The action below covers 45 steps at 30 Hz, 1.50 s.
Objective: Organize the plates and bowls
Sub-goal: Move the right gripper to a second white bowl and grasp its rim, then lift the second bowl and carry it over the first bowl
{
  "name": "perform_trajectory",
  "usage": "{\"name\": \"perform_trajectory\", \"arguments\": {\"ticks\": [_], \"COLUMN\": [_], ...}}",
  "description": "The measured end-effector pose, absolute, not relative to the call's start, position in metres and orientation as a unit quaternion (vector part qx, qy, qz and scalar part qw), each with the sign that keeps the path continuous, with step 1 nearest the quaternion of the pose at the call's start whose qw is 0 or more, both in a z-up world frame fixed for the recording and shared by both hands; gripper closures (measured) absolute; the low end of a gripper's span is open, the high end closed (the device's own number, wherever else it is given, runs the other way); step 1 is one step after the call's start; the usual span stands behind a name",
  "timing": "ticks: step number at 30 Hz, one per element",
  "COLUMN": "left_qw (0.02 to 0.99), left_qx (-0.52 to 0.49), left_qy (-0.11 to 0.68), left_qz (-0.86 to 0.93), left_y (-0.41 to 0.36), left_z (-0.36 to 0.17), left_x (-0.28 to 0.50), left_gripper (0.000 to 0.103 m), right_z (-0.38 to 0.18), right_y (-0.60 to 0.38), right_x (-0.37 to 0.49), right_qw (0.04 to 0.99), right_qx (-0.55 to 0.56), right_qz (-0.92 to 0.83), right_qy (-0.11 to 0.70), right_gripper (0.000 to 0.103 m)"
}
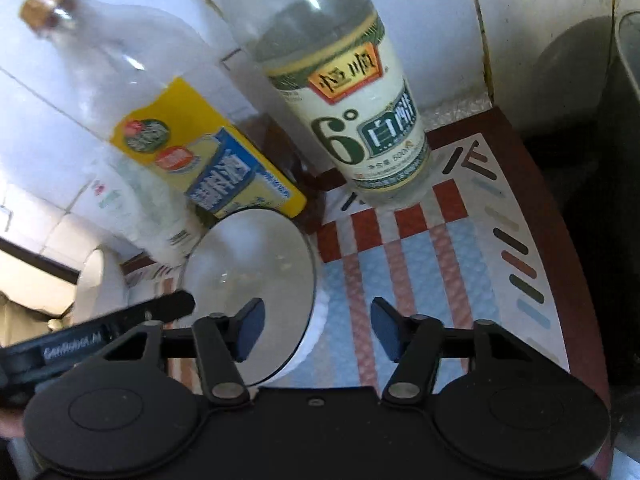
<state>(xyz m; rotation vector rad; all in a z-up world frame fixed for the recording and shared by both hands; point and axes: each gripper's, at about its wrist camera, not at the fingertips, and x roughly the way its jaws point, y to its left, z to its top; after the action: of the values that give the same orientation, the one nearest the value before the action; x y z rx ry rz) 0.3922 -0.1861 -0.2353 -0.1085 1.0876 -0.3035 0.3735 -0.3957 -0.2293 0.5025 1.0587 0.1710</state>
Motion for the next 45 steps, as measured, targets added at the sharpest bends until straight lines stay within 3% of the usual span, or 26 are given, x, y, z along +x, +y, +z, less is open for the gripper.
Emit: {"name": "perform_trajectory", "arguments": {"ticks": [1,3,6,7,8,21,45], "left_qw": [0.841,0.838,0.829,0.828,0.827,0.839,0.828], "left_qx": [-0.046,-0.046,-0.068,-0.074,-0.077,0.005,0.043], "left_qy": [0.52,0.527,0.54,0.54,0.54,0.529,0.516], "left_qz": [-0.142,-0.134,-0.131,-0.133,-0.136,-0.129,-0.216], "left_y": [-0.189,-0.193,-0.194,-0.194,-0.196,-0.216,-0.19], "left_z": [-0.238,-0.243,-0.249,-0.248,-0.247,-0.211,-0.097], "left_x": [0.393,0.394,0.395,0.395,0.394,0.361,0.242], "left_gripper": [0.049,0.067,0.087,0.089,0.093,0.094,0.094], "right_z": [-0.232,-0.237,-0.24,-0.24,-0.24,-0.214,-0.106], "right_y": [-0.396,-0.397,-0.393,-0.39,-0.388,-0.37,-0.361], "right_x": [0.375,0.376,0.376,0.376,0.375,0.342,0.197], "right_qw": [0.828,0.824,0.819,0.819,0.819,0.829,0.848], "right_qx": [0.242,0.26,0.262,0.259,0.258,0.213,0.215], "right_qz": [0.079,0.076,0.079,0.08,0.083,0.065,0.038], "right_qy": [0.499,0.498,0.504,0.506,0.506,0.513,0.483], "right_gripper": [0.046,0.049,0.068,0.082,0.084,0.085,0.084]}}
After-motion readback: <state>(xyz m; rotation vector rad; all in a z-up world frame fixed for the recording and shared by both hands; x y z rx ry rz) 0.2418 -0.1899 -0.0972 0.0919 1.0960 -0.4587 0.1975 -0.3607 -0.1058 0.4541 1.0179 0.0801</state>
